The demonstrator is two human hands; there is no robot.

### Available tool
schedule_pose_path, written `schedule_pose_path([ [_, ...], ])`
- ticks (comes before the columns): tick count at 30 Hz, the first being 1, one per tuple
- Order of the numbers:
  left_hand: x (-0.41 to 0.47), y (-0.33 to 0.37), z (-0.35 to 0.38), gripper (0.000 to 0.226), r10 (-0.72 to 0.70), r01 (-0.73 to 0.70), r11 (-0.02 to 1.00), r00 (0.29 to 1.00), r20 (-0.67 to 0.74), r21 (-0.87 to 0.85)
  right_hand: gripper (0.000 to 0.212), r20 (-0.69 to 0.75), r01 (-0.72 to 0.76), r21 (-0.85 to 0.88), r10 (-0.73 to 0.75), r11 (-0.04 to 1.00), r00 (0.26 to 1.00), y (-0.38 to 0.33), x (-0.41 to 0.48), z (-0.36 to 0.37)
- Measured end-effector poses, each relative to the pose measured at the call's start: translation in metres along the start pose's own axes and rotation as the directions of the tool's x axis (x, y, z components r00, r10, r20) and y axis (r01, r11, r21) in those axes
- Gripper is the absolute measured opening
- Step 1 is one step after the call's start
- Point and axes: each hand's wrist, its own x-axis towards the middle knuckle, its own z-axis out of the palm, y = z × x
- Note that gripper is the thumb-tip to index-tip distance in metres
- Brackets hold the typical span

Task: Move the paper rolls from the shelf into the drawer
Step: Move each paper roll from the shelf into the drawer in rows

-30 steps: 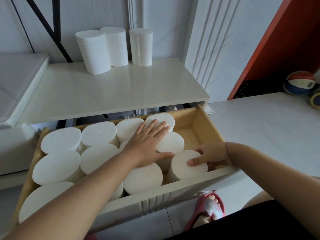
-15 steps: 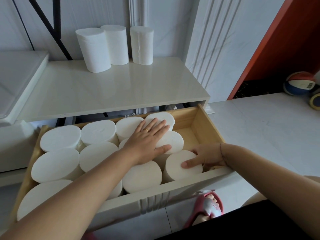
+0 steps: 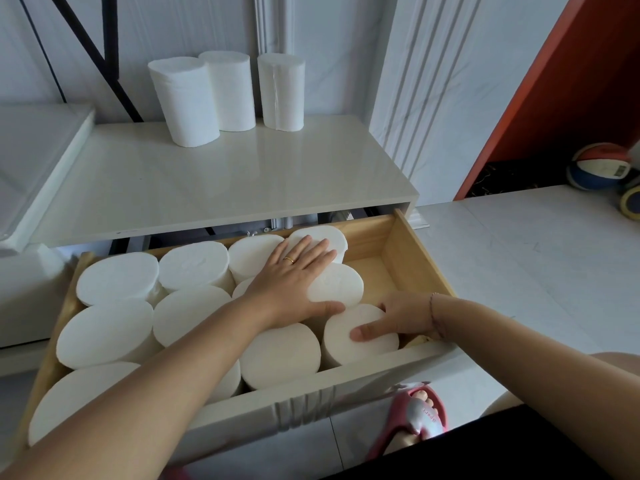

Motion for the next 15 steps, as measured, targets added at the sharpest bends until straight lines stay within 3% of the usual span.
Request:
schedule_pose_path([
  [8, 0.004, 0.012, 0.001, 0.092, -0.083, 0.082, 0.996, 0.996, -0.033, -0.025, 0.054, 0.045, 0.029, -0.084, -0.025, 0.996, 0.999, 0.001, -0.007, -0.004],
  [15, 0.015, 0.028, 0.002, 0.079, -0.130, 0.129, 0.991, 0.991, -0.028, -0.035, 0.045, 0.165, -0.036, 0.143, 0.012, 0.989, 0.986, 0.009, -0.009, -0.009],
])
